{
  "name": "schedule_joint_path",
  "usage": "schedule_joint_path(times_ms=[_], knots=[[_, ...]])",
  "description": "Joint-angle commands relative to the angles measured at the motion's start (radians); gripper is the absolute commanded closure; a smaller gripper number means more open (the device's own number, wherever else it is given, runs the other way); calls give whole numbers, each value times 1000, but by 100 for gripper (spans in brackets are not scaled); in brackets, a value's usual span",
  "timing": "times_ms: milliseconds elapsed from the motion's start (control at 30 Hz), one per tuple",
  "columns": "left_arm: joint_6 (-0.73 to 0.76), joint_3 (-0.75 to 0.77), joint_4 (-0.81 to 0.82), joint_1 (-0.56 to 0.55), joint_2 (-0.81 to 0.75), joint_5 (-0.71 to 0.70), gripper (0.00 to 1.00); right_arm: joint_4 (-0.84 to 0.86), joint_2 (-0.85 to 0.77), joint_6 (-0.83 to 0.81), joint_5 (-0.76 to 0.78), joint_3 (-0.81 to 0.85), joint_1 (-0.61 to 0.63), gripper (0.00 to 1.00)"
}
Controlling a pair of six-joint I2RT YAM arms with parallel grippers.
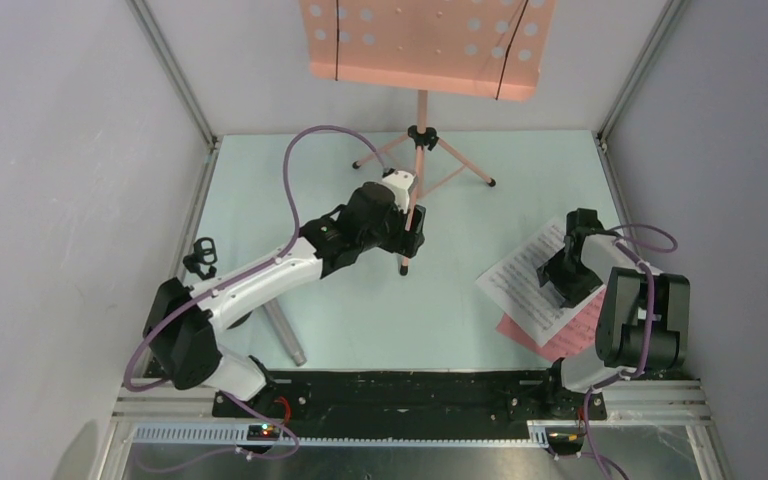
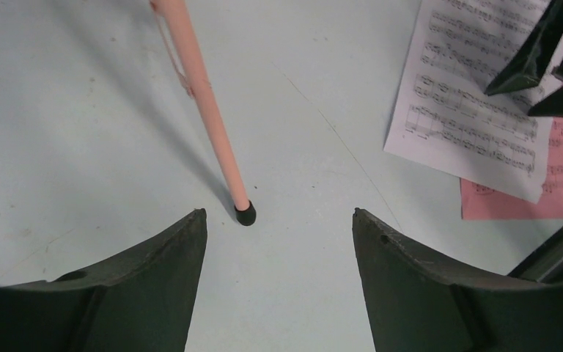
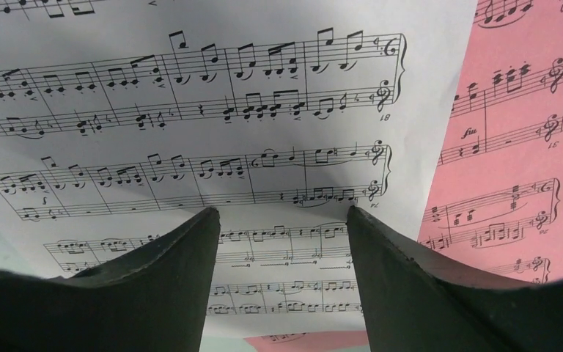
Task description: Set up the instrument practice props
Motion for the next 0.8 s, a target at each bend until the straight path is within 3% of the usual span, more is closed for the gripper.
schedule_joint_path(times_ms=[0, 133, 300, 367, 400, 500, 567, 767], knots=[[69, 46, 21, -21, 8, 93, 24, 82, 53, 4, -161, -54, 5, 32], [107, 53, 20, -48, 10, 107, 24, 82, 80, 7, -177, -43, 39, 31], [130, 64, 21, -63, 27, 129, 24, 55, 62, 9, -160, -15, 95, 20], [136, 74, 20, -67, 40, 144, 24, 35, 68, 2, -128, 12, 124, 20], [138, 77, 21, -68, 49, 147, 24, 22, 77, 2, -107, 32, 139, 22], [141, 96, 20, -74, 69, 156, 23, 24, 111, 22, -134, 50, 189, 44], [141, 104, 21, -78, 83, 161, 23, 37, 136, 39, -146, 51, 216, 51], [135, 106, 21, -92, 108, 171, 23, 48, 162, 64, -148, 89, 316, 53]])
